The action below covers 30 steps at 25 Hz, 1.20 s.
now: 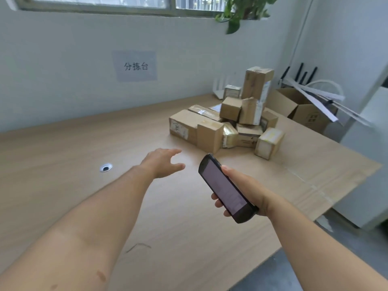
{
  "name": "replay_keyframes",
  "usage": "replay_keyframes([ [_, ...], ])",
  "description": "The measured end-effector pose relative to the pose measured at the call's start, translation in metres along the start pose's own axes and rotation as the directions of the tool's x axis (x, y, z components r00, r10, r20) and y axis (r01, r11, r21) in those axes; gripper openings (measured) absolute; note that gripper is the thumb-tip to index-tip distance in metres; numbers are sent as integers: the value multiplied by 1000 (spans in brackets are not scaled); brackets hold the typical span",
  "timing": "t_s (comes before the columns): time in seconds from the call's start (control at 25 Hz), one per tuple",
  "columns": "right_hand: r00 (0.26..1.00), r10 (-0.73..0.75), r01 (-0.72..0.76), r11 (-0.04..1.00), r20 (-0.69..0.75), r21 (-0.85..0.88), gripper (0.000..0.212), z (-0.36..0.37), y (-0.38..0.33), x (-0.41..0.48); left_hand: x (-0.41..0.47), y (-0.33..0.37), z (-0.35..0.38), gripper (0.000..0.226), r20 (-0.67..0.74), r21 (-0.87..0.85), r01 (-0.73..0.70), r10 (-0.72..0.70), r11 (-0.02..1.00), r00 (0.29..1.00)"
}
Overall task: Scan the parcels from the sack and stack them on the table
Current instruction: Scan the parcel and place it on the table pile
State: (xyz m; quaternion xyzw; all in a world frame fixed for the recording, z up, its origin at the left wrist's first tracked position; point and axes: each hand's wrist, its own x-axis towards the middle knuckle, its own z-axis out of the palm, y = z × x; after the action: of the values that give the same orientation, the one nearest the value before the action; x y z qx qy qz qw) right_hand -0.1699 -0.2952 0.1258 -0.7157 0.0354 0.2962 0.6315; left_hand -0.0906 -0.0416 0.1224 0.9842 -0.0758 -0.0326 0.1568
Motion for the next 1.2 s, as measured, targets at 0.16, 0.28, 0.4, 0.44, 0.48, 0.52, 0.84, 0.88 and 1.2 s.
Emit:
replay_keyframes([
  [0.16,998,36,-33,998,-51,61,56,-42,5,17,52,37,21,74,34,-10,-33,33,999,999],
  [0.28,997,54,-49,995,-59,87,55,-80,1,35,92,62,33,81,53,-15,-24,25,1000,998],
  [0.4,998,54,-51,993,-28,110,59,-124,-6,62,140,83,35,89,58,-28,24,-22,999,998],
  [0.44,998,56,-54,992,-22,113,61,-137,-9,72,158,88,34,92,46,-34,43,-41,999,998],
  [0.48,998,60,-57,992,-16,116,62,-151,-13,83,176,94,33,94,32,-32,61,-60,998,998],
  [0.52,998,62,-60,991,-13,119,61,-163,-17,92,192,98,33,95,20,-22,79,-79,997,997],
  [0.84,991,116,-123,983,62,137,58,-221,-32,170,300,103,54,80,46,133,153,-161,979,986],
  [0.88,989,127,-136,981,73,137,60,-225,-31,176,308,101,59,76,65,169,134,-147,977,987],
  [1.2,981,157,-171,976,112,134,60,-235,-26,196,297,83,69,70,-22,191,166,-165,967,986],
])
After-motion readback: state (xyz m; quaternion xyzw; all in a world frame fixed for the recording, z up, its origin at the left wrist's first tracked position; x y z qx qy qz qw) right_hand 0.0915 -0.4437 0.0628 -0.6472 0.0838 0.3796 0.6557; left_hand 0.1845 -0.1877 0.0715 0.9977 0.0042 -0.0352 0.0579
